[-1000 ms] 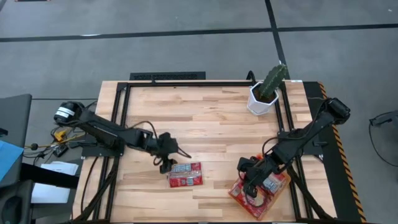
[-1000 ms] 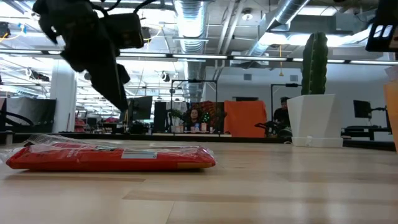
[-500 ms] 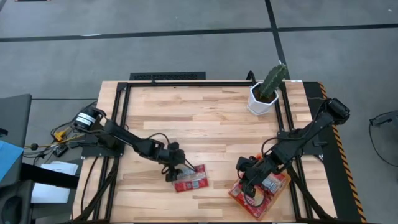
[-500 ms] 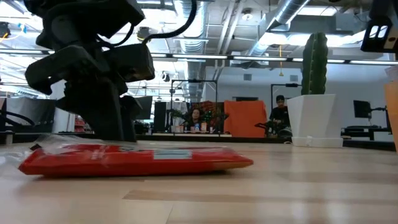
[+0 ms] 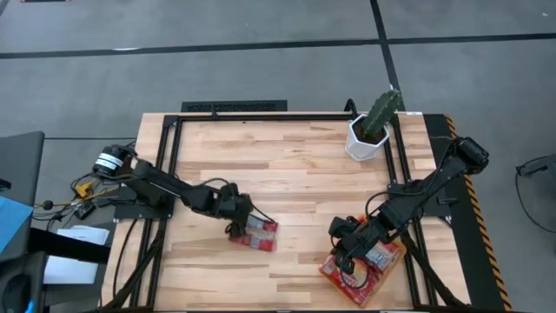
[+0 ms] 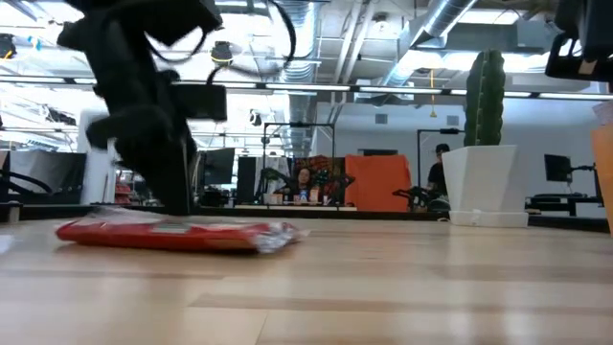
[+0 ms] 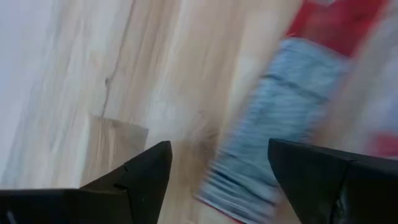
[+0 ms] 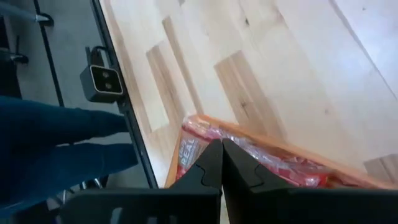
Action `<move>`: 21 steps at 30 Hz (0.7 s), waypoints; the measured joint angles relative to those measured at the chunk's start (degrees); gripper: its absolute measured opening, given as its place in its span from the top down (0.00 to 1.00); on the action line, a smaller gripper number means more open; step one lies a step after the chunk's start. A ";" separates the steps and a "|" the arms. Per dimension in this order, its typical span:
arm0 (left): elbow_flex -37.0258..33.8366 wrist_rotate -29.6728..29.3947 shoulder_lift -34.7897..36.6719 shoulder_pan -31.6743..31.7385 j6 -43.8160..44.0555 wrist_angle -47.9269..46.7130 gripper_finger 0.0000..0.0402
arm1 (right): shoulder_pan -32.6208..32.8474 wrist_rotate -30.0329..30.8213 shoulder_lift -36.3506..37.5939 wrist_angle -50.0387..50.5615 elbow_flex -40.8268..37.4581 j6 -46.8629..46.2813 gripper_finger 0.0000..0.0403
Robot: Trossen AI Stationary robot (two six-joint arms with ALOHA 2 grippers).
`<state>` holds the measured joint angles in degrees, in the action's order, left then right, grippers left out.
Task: Sort popcorn bags into baskets
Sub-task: Put the red popcorn bag into the orange bin
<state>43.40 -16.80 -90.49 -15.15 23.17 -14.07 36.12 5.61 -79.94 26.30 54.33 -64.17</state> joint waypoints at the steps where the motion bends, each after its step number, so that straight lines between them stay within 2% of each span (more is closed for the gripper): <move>1: 0.03 0.35 1.31 0.14 -0.44 -0.34 0.36 | 0.00 0.46 0.00 -0.05 0.00 0.06 0.94; 5: 0.42 0.01 6.45 -0.95 -4.13 0.65 0.36 | 0.00 1.59 0.00 -0.05 0.00 0.03 0.92; 10: 0.39 -0.04 7.82 -5.24 -11.51 1.91 0.36 | 0.00 3.70 0.00 -0.25 0.00 -0.08 0.90; 17: 0.20 -0.25 2.60 -11.62 -18.84 3.62 0.36 | 0.00 5.00 0.00 -0.18 0.00 -0.30 0.92; 21: 0.22 -5.11 -1.30 -14.09 -19.03 5.97 0.36 | 0.00 5.00 0.00 -0.20 0.00 -0.30 0.93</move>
<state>43.62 -21.91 -91.79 -29.24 4.14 -8.10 36.12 10.61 -79.94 26.11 54.33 -64.47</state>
